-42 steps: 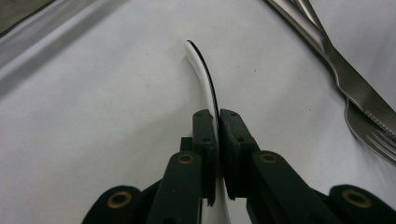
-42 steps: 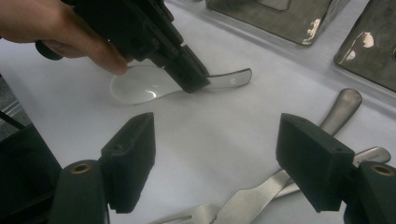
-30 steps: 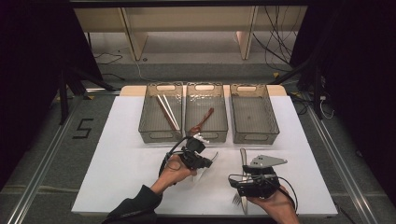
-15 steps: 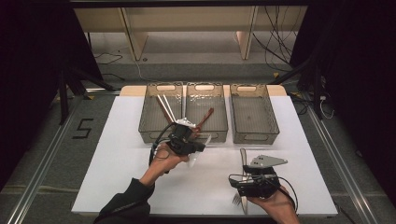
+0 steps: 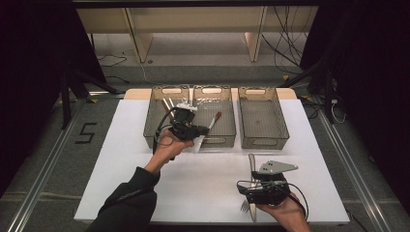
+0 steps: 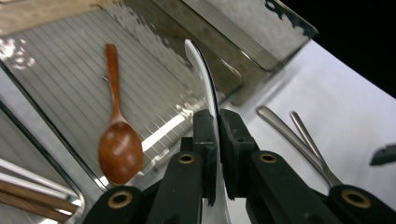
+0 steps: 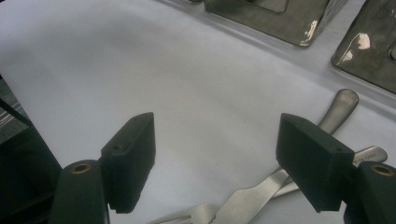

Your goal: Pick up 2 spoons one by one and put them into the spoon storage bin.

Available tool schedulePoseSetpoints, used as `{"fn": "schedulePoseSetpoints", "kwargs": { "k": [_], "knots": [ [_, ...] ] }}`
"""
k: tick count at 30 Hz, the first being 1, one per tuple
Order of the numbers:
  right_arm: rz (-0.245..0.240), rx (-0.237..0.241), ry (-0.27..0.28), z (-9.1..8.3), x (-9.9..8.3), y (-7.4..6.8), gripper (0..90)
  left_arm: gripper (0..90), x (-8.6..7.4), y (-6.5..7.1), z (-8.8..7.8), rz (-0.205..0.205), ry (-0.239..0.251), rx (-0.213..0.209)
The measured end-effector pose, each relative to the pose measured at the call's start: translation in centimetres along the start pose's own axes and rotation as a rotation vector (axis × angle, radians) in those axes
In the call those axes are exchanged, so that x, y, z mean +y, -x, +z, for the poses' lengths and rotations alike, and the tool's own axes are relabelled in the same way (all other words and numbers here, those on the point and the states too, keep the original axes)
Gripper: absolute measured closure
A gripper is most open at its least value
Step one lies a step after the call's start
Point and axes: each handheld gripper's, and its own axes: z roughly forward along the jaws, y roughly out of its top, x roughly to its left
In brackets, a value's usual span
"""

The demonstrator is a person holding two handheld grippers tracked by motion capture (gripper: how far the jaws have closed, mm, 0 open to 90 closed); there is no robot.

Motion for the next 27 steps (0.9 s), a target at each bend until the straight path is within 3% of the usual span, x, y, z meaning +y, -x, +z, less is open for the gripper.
{"fn": "schedulePoseSetpoints", "kwargs": {
  "k": [9, 19, 27],
  "knots": [
    [0.002, -0.001, 0.001, 0.0, 0.0, 0.1, 29.3, 85.1, 2.0, -1.5, 0.5, -0.021, 0.033, 0.042],
    [0.000, 0.006, -0.001, 0.0, 0.0, 0.1, 29.3, 85.0, 3.6, -2.2, 1.7, 0.019, 0.042, 0.083],
    [0.002, 0.008, -0.002, 0.0, -0.1, 0.2, 29.3, 84.9, 3.9, -3.2, 2.8, 0.015, 0.059, 0.107]
  ]
}}
